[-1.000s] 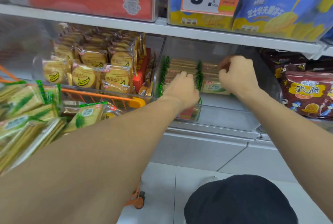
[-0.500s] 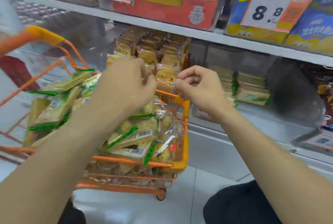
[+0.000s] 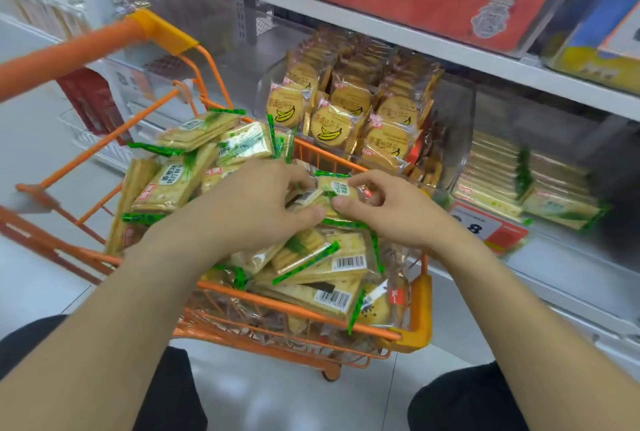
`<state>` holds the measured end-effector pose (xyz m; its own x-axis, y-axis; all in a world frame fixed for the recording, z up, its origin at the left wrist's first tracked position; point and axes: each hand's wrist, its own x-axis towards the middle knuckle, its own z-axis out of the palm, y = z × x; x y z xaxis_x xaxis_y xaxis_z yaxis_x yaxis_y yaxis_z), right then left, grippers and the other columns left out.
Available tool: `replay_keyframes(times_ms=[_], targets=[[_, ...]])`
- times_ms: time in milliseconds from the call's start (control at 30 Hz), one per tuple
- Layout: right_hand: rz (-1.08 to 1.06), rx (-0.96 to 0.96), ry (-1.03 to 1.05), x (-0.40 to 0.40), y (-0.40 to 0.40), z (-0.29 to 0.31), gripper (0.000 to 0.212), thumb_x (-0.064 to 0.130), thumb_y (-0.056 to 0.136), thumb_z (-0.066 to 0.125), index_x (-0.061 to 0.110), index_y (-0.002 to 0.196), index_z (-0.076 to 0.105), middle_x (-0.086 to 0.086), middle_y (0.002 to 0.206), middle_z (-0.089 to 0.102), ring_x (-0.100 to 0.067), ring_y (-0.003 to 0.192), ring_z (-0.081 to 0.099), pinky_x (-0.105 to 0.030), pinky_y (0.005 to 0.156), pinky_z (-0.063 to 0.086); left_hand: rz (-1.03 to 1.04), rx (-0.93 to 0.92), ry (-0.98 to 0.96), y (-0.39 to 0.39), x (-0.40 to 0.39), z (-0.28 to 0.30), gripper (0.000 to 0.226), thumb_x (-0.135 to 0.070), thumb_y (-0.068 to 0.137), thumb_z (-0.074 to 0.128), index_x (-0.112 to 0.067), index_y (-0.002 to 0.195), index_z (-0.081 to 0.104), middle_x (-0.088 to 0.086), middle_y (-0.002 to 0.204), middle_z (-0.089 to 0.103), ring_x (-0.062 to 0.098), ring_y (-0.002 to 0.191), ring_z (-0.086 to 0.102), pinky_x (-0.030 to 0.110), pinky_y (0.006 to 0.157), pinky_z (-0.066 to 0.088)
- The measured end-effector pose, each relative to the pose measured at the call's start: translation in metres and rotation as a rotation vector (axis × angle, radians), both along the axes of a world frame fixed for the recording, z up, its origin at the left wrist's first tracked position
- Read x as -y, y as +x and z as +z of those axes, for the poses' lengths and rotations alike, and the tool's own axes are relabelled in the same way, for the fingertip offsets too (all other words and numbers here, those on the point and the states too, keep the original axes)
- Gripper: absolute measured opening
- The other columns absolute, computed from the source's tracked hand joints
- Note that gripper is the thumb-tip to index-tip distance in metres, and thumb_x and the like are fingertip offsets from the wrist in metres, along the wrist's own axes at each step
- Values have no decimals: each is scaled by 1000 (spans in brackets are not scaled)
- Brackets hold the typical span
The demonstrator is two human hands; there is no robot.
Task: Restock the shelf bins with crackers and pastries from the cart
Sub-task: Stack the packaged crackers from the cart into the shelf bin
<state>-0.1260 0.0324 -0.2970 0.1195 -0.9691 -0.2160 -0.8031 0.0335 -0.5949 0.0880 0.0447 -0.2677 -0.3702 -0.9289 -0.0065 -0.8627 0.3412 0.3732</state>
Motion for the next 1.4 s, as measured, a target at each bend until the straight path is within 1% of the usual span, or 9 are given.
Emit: replay_keyframes(times_ms=[167,267,333,433,667,900,1067,1233,1400], targets=[[-255,405,254,3,-11,1,103,56,46,93,13,132,56,-13,112,72,-19,100,71,-41,83,60,26,-247,-59,-3,5,2,34,-50,87,65,-30,114,67,-28,77,62,-12,63,54,3,55,35],[-263,565,339,4,-23,1,78,40,54,97,4,118,69,-14,105,76,-23,100,72,-42,81,61,66,-433,-126,-11,7,3,33,-47,87,66,-29,115,68,-26,88,64,-12,84,58,0,76,38],[-264,659,348,2,-27,3,40,18,77,85,-2,109,71,-13,100,76,-21,87,74,-33,69,60,75,-591,-139,-17,9,5,32,-45,89,66,-28,116,68,-18,101,68,-4,99,61,18,93,47],[-276,738,330,-6,-35,12,9,5,87,73,-3,91,74,-11,91,77,-18,74,73,-26,59,59,72,-846,-143,-23,13,11,23,-38,91,66,-27,112,67,-11,103,72,2,100,66,28,94,52],[-319,958,280,-25,-53,39,25,8,93,63,-5,113,69,-14,95,74,-16,74,73,-25,59,60,349,-1394,96,-37,13,18,21,-26,102,52,-16,89,64,8,79,66,16,67,67,33,62,57],[-346,1306,221,-35,-50,42,36,13,76,66,-1,109,71,-13,100,76,-19,85,75,-24,65,60,493,-1221,220,-49,11,2,32,-45,83,54,-17,92,68,26,83,61,34,75,55,77,66,45],[-288,1256,184,-34,-53,36,59,8,69,78,7,125,61,-11,118,73,-22,94,70,-35,77,61,448,-1327,464,-59,9,12,34,-38,103,44,-15,85,61,14,76,72,25,66,71,41,61,61],[-266,1280,143,-34,-68,44,19,5,66,72,16,81,73,-9,90,73,-25,83,73,-43,79,63,252,-1468,781,-57,9,15,68,-61,99,31,-4,130,48,27,116,67,42,110,65,63,97,47],[-217,1168,68,-34,-76,49,50,13,63,76,14,113,70,-8,95,74,-23,86,73,-34,73,62,118,-1356,825,-63,7,15,61,-53,93,43,-3,118,68,22,116,69,39,111,65,57,96,50]])
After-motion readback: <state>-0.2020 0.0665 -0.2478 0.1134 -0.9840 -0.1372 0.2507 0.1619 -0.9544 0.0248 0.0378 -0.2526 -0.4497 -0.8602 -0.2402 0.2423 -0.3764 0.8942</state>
